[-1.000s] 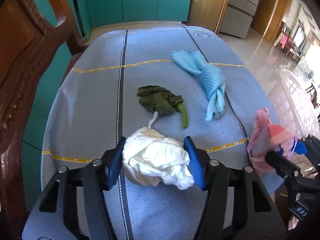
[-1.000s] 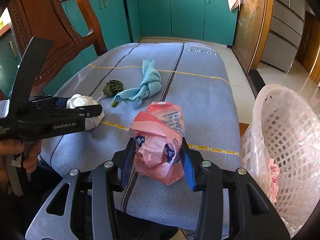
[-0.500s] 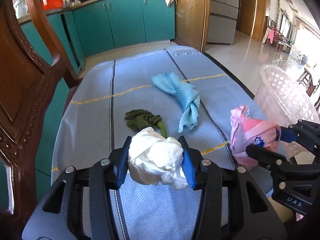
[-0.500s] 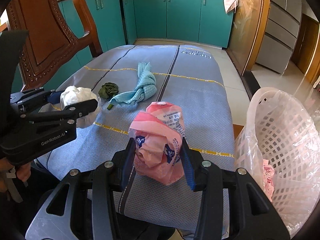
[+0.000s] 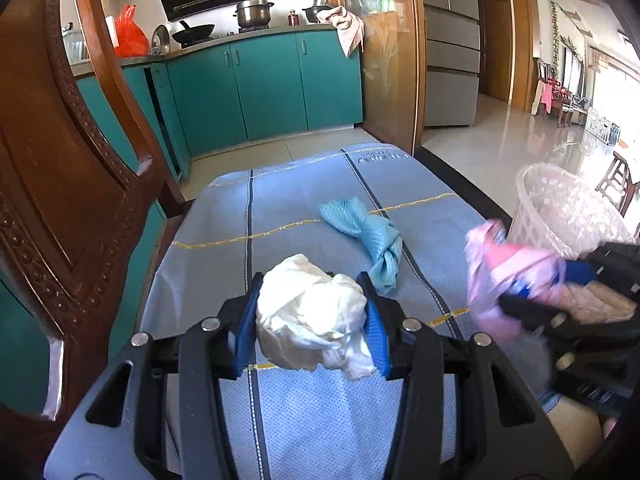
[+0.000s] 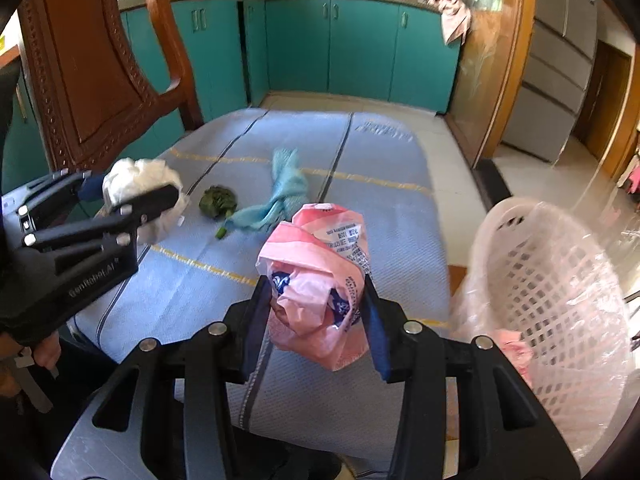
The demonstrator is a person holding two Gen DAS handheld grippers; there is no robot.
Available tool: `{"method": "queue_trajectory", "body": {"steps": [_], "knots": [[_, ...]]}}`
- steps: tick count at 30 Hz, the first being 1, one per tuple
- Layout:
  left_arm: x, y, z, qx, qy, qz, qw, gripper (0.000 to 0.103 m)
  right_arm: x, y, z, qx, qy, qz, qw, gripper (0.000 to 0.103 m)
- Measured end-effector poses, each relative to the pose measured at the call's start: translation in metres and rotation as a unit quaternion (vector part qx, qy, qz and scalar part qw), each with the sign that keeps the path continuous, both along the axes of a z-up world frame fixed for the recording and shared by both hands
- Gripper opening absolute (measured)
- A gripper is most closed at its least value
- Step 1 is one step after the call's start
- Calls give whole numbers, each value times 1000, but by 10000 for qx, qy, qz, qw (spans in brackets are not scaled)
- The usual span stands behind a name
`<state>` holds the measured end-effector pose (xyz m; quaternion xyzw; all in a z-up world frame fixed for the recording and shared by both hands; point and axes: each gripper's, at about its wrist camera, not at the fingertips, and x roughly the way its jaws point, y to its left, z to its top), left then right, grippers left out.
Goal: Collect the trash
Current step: 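Carry the white paper and pink packet over the basket and open both grippers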
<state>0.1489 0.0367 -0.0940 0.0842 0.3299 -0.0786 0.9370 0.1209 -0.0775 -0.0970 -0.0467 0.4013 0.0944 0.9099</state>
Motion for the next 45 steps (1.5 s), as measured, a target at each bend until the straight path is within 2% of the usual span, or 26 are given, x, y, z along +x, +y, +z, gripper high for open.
{"method": "queue_trajectory", "body": {"steps": [4, 9, 15, 19, 23, 29, 32, 36, 39, 42, 43, 45], "knots": [[1, -2, -1, 14, 2, 96, 10000, 46, -8, -13, 22, -245, -395, -279, 9985, 44], [-8, -9, 4, -48, -184, 14, 9998, 46, -20, -43, 44, -253, -703, -605, 9954, 44], [-18, -33, 20, -493, -121, -292, 9983, 46, -34, -83, 53, -291, -853, -1002, 9909, 44], [-18, -68, 39, -769, -122, -723, 9943, 46, -43, -123, 53, -224, -875, -1352, 9867, 44], [-12, -124, 49, -983, 12, -1283, 9868, 46, -54, -165, 51, -103, -839, -1742, 9811, 44], [-5, -213, 40, -766, 224, -1946, 9776, 46, -73, -219, 49, -37, -810, -2204, 9720, 44], [-3, -242, 31, -672, 344, -2100, 9748, 46, -79, -234, 47, 43, -793, -2344, 9689, 44], [-5, -260, 21, -504, 419, -2176, 9738, 47, -82, -249, 43, 204, -769, -2476, 9656, 44], [-11, -270, 19, -360, 345, -2211, 9740, 52, -81, -252, 40, 289, -746, -2500, 9649, 44], [-14, -272, 21, -328, 211, -2160, 9756, 68, -79, -252, 41, 307, -750, -2475, 9655, 44], [-13, -271, 22, -337, 201, -2145, 9759, 80, -78, -250, 41, 309, -755, -2463, 9657, 44], [-13, -267, 24, -355, 140, -2109, 9768, 83, -79, -252, 41, 326, -761, -2433, 9664, 44]]}}
